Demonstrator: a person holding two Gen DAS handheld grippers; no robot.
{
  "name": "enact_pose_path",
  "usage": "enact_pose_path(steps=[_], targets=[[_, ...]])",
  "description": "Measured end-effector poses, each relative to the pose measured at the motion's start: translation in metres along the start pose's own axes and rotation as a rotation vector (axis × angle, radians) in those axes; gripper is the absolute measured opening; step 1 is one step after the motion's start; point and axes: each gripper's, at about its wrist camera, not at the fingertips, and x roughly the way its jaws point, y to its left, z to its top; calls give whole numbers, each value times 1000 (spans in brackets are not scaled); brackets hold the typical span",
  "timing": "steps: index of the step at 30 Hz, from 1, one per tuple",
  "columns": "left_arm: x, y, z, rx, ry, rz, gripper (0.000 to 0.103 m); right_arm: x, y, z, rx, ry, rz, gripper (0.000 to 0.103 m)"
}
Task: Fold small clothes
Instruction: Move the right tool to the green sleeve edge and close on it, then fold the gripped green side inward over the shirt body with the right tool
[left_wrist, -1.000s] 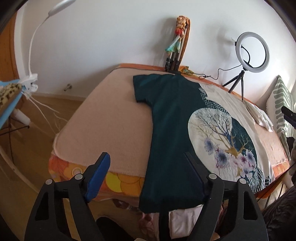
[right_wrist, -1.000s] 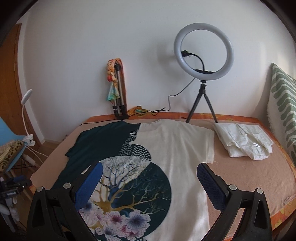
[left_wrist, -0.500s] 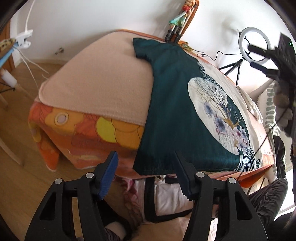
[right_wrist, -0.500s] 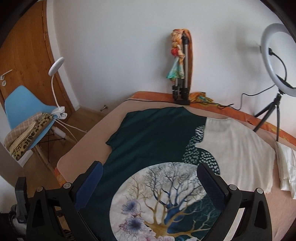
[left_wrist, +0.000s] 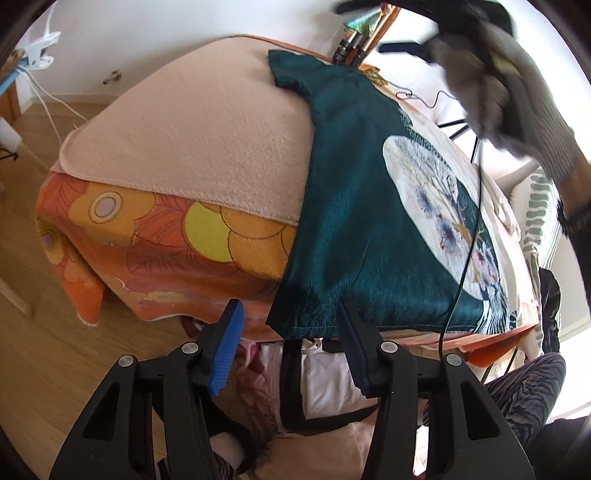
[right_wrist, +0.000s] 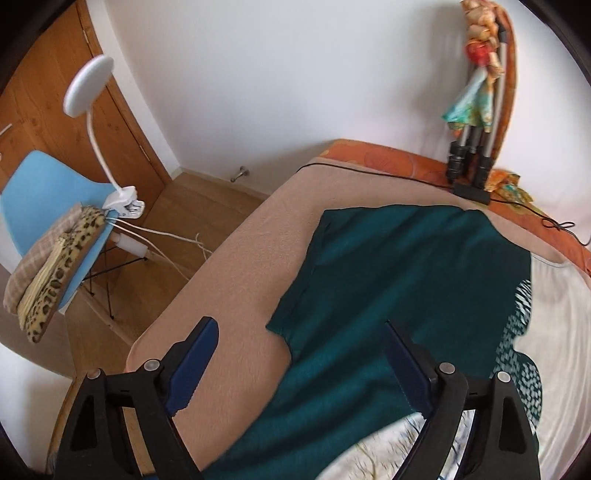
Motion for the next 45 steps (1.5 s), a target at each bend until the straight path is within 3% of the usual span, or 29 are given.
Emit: enact_pose_path(steps=[12, 25, 31, 36, 38, 41, 45], targets=[[16, 7, 1, -15, 48, -14, 47, 93, 20, 33, -5, 119, -30, 80], [24, 7, 5, -19, 70, -64, 24, 138, 25, 27, -57, 233, -96, 71], [22, 2, 5, -2, 63, -86, 8, 140, 17, 22, -69, 250, -124, 55], [19, -2, 5, 4, 57, -99, 3, 135, 11, 20, -70, 249, -140, 32], [17, -3, 5, 3, 49, -108, 2, 133, 6, 20, -55, 248, -126, 17], [11, -8, 7, 25, 24, -115, 2, 128, 2, 20, -41, 235, -124, 6], [0, -16, 10, 33, -10, -158, 2, 114, -9, 21, -9, 203, -117, 3]])
